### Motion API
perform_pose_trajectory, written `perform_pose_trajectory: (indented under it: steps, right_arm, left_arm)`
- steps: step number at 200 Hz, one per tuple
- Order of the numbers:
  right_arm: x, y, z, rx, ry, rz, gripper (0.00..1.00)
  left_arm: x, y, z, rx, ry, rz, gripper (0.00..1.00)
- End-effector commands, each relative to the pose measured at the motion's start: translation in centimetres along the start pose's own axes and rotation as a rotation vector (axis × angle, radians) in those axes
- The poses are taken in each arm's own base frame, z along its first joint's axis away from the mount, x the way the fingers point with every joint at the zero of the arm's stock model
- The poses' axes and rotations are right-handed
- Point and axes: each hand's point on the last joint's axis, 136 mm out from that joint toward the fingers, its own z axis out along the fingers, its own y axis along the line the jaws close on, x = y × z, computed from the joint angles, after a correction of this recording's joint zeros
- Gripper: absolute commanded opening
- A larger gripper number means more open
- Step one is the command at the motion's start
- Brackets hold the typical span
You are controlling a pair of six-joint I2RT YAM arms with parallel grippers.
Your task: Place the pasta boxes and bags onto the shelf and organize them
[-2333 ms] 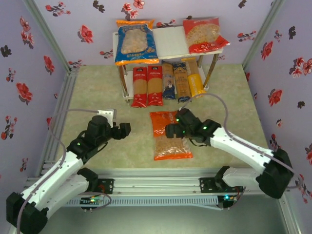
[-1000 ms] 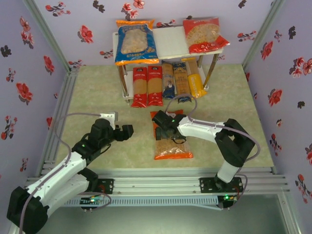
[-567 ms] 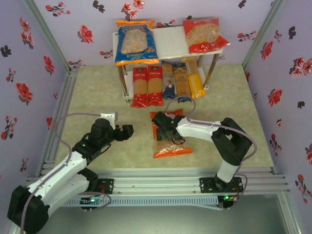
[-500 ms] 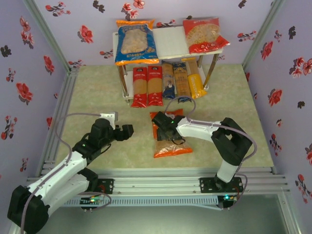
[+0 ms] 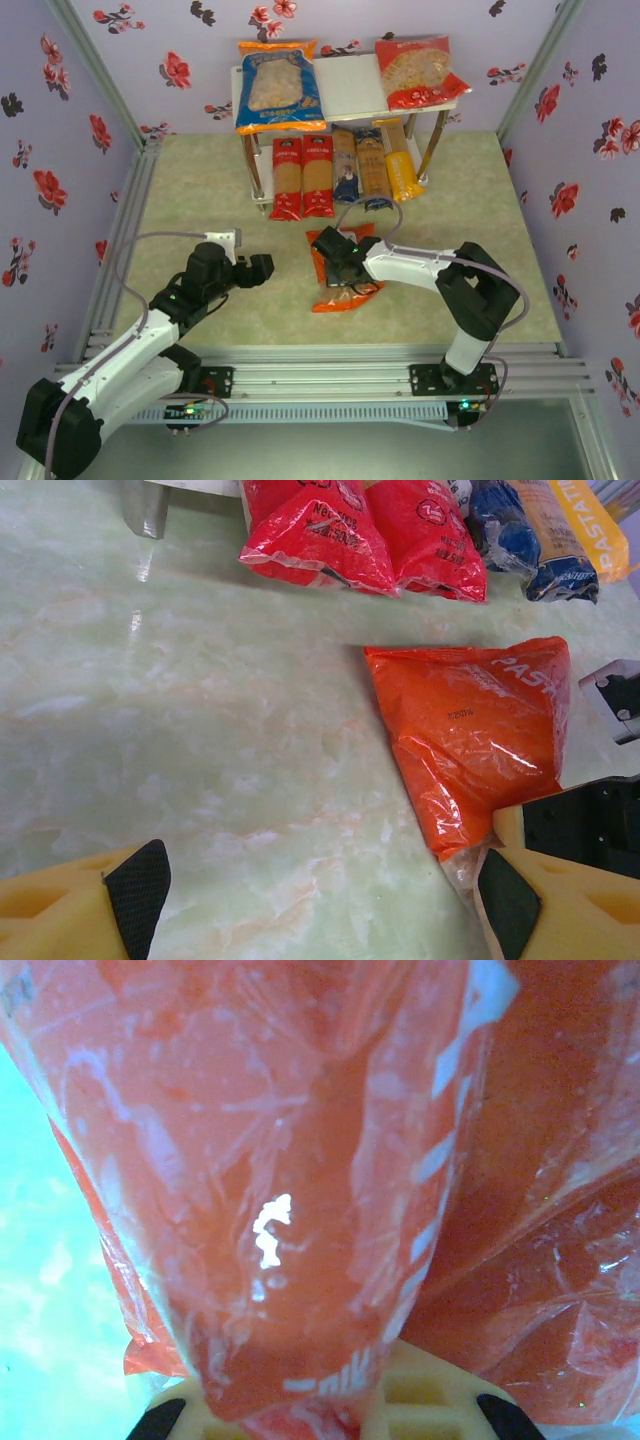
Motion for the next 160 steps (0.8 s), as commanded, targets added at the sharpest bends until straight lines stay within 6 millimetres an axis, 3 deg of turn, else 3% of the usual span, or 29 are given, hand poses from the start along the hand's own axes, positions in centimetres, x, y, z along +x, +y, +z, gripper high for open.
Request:
perform_pose_trajectory:
  steps: [1, 38, 78, 126, 160]
  right_arm:
    - [5.5, -2.9, 1.0, 0.084, 0.192, -0.043, 0.0]
    - [2.2, -2.7, -2.2, 0.058, 0.03, -0.082, 0.0]
    - [-1.6, -2.4, -7.6, 0.001, -0.173, -0.115, 0.0]
    - [-4.7, -4.1, -15.8, 0.014, -0.36, -0.127, 0.0]
    - [-7.7, -5.4, -23.7, 0.026, -0.539, -0.146, 0.0]
  left_arm:
    - [-0.1, 0.0, 0.2, 0.012, -0.009, -0.021, 0.84]
    - [-0.1, 0.0, 0.1, 0.013, -0.01, -0.025, 0.84]
    - [-0.4, -0.1, 0.2, 0.018, -0.021, -0.025, 0.83]
    - [-0.7, -0.2, 0.4, 0.022, -0.026, -0.024, 0.84]
    - [-1.3, -0.6, 0.5, 0.031, -0.026, -0.014, 0.83]
